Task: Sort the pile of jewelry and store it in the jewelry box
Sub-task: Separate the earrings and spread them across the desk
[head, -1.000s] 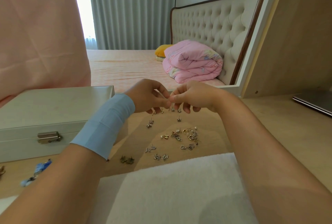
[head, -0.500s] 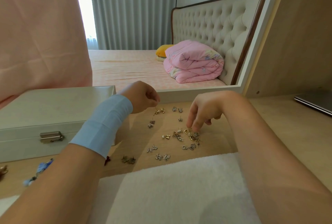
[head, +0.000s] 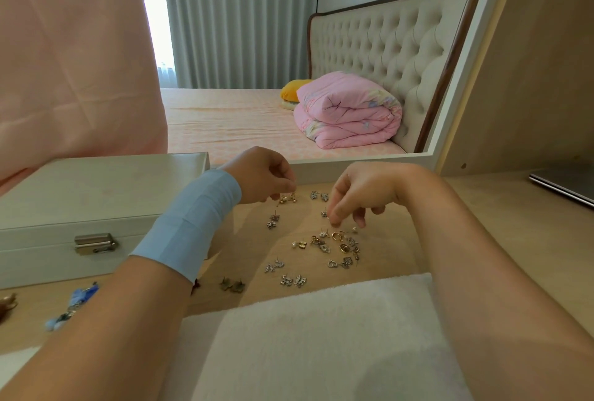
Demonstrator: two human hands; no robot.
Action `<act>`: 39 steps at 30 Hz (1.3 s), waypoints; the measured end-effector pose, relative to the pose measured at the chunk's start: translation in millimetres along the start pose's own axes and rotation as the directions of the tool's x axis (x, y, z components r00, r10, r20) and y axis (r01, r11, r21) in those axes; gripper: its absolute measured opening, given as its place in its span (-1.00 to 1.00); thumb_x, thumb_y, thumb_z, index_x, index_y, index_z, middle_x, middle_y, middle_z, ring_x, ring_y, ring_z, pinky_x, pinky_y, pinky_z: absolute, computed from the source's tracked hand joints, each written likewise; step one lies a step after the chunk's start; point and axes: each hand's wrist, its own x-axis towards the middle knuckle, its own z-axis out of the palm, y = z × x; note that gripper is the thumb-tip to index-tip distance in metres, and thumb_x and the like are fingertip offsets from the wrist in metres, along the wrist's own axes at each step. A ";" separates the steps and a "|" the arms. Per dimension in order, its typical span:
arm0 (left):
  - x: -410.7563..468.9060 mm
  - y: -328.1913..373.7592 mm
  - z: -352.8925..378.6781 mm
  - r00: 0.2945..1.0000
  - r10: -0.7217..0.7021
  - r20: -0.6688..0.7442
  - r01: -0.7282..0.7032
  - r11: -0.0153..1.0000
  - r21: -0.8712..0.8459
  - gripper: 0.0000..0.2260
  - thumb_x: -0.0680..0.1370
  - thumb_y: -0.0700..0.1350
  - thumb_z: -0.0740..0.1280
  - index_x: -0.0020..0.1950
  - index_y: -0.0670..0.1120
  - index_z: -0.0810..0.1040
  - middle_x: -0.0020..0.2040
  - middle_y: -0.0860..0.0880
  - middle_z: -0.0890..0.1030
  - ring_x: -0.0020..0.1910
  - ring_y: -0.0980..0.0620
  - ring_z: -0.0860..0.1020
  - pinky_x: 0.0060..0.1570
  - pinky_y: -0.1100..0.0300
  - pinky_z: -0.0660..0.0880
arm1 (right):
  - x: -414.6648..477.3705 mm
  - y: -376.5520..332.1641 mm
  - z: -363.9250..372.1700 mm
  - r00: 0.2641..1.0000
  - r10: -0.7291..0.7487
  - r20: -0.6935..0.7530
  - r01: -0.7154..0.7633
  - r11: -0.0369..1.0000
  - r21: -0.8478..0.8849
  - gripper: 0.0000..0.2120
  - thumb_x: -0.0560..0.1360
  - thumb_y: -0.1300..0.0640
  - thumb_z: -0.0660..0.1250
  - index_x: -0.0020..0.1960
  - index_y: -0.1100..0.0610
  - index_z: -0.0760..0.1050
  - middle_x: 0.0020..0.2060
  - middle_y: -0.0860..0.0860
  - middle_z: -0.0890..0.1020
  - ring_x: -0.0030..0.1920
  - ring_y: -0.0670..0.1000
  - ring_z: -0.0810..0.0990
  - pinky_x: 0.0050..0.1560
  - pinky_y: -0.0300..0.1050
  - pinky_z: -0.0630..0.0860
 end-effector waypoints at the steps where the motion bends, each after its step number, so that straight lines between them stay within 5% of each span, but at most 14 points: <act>1: -0.7 1.1 -0.2 1.000 -0.007 0.024 0.009 0.999 -0.048 -0.94 0.51 -0.14 0.46 -0.06 -0.10 0.62 -0.13 -0.07 0.71 -0.15 0.06 0.68 -0.10 0.14 0.64 | 0.4 -2.0 1.0 0.997 -0.058 -0.056 0.061 0.996 0.061 -0.93 0.46 0.18 0.52 -0.06 0.09 0.70 -0.15 -0.04 0.76 -0.37 -0.06 0.57 -0.45 -0.26 0.27; 7: -9.2 7.6 -5.7 0.998 -0.022 0.061 0.042 0.930 -0.366 -0.85 0.50 -0.26 0.45 0.02 -0.25 0.55 -0.09 -0.20 0.71 -0.12 -0.04 0.71 -0.15 0.12 0.66 | 19.1 -17.4 16.6 0.905 -0.183 -0.383 0.322 0.885 0.337 -0.96 0.46 0.19 0.51 -0.08 0.10 0.70 -0.28 -0.03 0.69 -0.46 -0.09 0.47 -0.49 -0.27 0.29; 12: -7.6 1.3 -14.7 0.994 -0.093 -0.055 0.070 0.943 -0.326 -0.88 0.47 -0.29 0.48 -0.07 -0.23 0.57 -0.23 -0.14 0.63 -0.28 0.00 0.65 -0.25 0.11 0.67 | 38.6 -19.8 33.4 0.844 -0.172 -0.508 0.412 0.814 0.409 -0.90 0.41 0.21 0.58 -0.13 0.11 0.68 -0.32 0.02 0.62 -0.48 -0.10 0.43 -0.48 -0.24 0.37; 17: -5.2 -6.4 -22.4 0.972 -0.086 -0.218 0.113 0.987 0.114 -0.95 0.50 -0.14 0.45 -0.12 -0.07 0.60 -0.26 -0.04 0.68 -0.26 -0.01 0.66 -0.15 0.07 0.66 | 52.1 -21.6 50.6 0.871 -0.315 -0.377 0.346 0.938 0.014 -0.87 0.41 0.09 0.57 -0.07 -0.08 0.71 -0.26 -0.15 0.63 -0.29 -0.20 0.55 -0.17 -0.23 0.50; 22: -5.3 -6.3 -23.6 0.977 -0.076 -0.199 0.100 0.988 0.116 -0.96 0.50 -0.13 0.44 -0.11 -0.03 0.60 -0.21 -0.03 0.68 -0.18 0.00 0.67 -0.09 0.06 0.65 | 55.2 -33.4 64.6 0.855 -0.381 -0.351 0.278 0.909 -0.309 -0.89 0.44 -0.07 0.51 -0.03 -0.19 0.71 -0.17 -0.19 0.52 -0.05 -0.12 0.53 0.02 -0.08 0.51; 25: -4.6 -6.3 -22.7 0.983 -0.077 -0.169 0.090 0.993 0.074 -0.97 0.50 -0.15 0.43 -0.10 -0.05 0.61 -0.20 -0.04 0.69 -0.21 0.00 0.67 -0.07 0.03 0.65 | 54.5 -33.9 64.8 0.853 -0.390 -0.346 0.274 0.900 -0.339 -0.94 0.44 -0.04 0.51 -0.09 -0.15 0.72 -0.19 -0.20 0.51 -0.03 -0.10 0.54 0.02 -0.04 0.53; 28: -3.6 -4.2 -18.4 0.989 -0.088 -0.119 0.077 0.993 -0.086 -0.96 0.53 -0.21 0.41 -0.04 -0.11 0.61 -0.17 -0.04 0.68 -0.27 0.05 0.64 -0.11 0.11 0.66 | 47.9 -29.4 49.8 0.848 -0.354 -0.394 0.320 0.935 -0.150 -0.98 0.44 0.05 0.53 -0.15 -0.06 0.72 -0.20 -0.16 0.66 -0.10 -0.08 0.63 0.00 -0.04 0.59; 32: -3.6 0.5 -9.0 0.997 -0.070 0.020 0.073 0.952 -0.298 -0.95 0.59 -0.25 0.34 0.01 -0.15 0.59 -0.10 -0.07 0.70 -0.27 0.07 0.60 -0.18 0.21 0.64 | 36.5 2.7 12.0 0.860 -0.208 -0.466 0.155 0.976 -0.151 -0.92 0.47 0.11 0.50 -0.17 -0.06 0.71 -0.22 -0.19 0.69 -0.13 -0.14 0.65 -0.03 -0.17 0.55; 35: -5.0 0.3 -2.3 0.985 -0.057 0.162 0.115 0.921 -0.373 -0.93 0.60 -0.25 0.32 0.01 -0.15 0.59 -0.11 -0.06 0.70 -0.27 0.10 0.61 -0.21 0.25 0.60 | 34.9 27.3 8.1 0.916 -0.090 -0.390 0.037 0.989 -0.142 -0.95 0.45 0.14 0.53 -0.12 -0.01 0.74 -0.20 -0.23 0.68 -0.09 -0.15 0.63 0.02 -0.18 0.55; 39: -5.6 0.7 1.5 0.956 -0.030 0.292 0.161 0.886 -0.436 -0.86 0.63 -0.25 0.27 0.14 -0.20 0.58 -0.07 -0.08 0.69 -0.25 0.09 0.60 -0.21 0.26 0.58 | 42.6 32.0 17.5 0.933 -0.067 -0.354 0.029 0.993 -0.112 -0.93 0.43 0.15 0.54 -0.09 0.03 0.75 -0.15 -0.19 0.70 -0.09 -0.14 0.64 0.01 -0.19 0.55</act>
